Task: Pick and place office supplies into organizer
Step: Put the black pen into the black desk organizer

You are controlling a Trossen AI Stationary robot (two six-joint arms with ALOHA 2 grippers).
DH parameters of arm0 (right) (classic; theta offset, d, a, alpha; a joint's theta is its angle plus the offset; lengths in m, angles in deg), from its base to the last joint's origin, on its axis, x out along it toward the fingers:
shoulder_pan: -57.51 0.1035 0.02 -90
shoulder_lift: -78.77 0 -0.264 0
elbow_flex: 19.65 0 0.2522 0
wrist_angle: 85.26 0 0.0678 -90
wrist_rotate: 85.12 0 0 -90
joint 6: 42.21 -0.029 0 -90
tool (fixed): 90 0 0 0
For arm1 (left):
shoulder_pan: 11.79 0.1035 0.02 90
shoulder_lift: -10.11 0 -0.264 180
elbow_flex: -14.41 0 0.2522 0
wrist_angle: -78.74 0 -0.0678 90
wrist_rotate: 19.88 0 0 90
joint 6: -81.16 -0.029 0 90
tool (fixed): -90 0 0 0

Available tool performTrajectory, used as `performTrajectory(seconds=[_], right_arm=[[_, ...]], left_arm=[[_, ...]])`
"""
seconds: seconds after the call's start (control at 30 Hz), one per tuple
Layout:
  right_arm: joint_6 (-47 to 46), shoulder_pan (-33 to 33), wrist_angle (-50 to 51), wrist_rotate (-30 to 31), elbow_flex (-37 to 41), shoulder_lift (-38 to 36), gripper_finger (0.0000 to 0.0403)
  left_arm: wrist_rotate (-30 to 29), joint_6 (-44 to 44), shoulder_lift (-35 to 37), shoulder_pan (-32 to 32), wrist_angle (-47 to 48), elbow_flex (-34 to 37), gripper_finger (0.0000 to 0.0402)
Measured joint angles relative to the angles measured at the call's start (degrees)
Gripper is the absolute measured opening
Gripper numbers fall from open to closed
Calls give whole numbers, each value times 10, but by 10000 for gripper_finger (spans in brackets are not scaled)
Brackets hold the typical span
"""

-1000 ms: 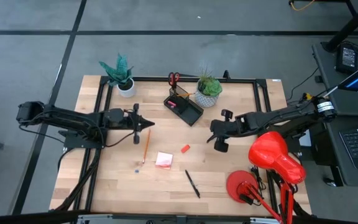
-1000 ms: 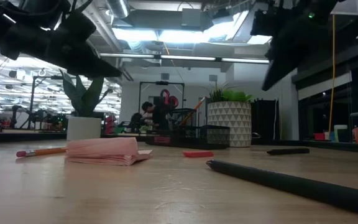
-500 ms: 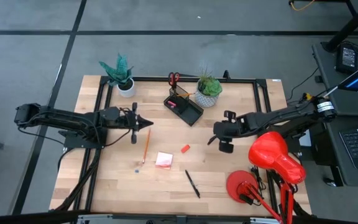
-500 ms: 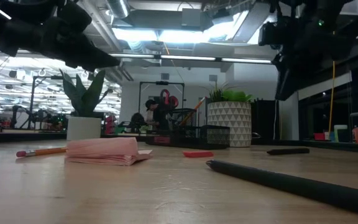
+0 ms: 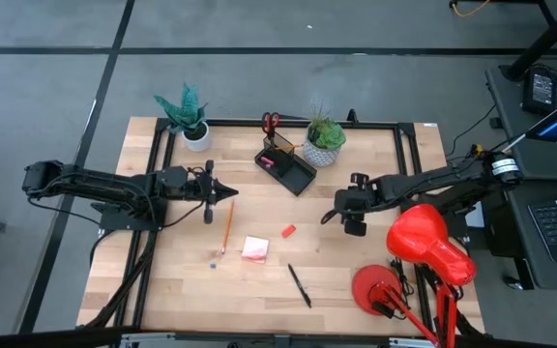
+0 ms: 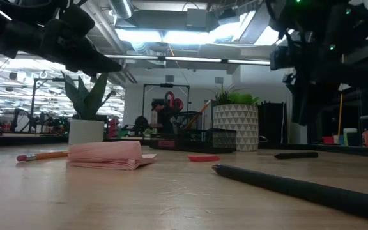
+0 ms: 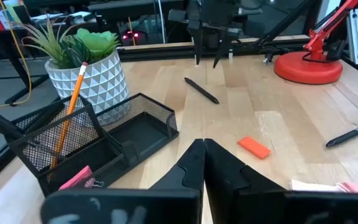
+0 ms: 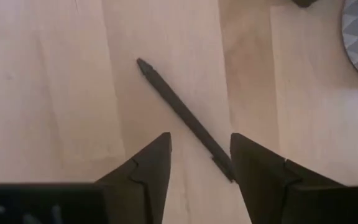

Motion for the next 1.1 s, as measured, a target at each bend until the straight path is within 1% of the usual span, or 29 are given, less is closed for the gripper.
performTrajectory(seconds=[0.13, 0.4, 0.67, 0.97, 1.1], right_arm=[[34, -17, 0, -18, 0, 32, 162], [91, -46, -21, -27, 0, 95, 162], [137, -80, -43, -67, 0, 136, 162], [142, -109, -44, -103, -2, 161, 160], [142, -115, -48, -121, -2, 161, 144]], left_arm=[[0, 11, 0, 0, 0, 0, 2], [0, 13, 0, 0, 0, 0, 1], [0, 13, 0, 0, 0, 0, 1], [0, 13, 0, 0, 1, 0, 1], [0, 13, 0, 0, 4, 0, 2]])
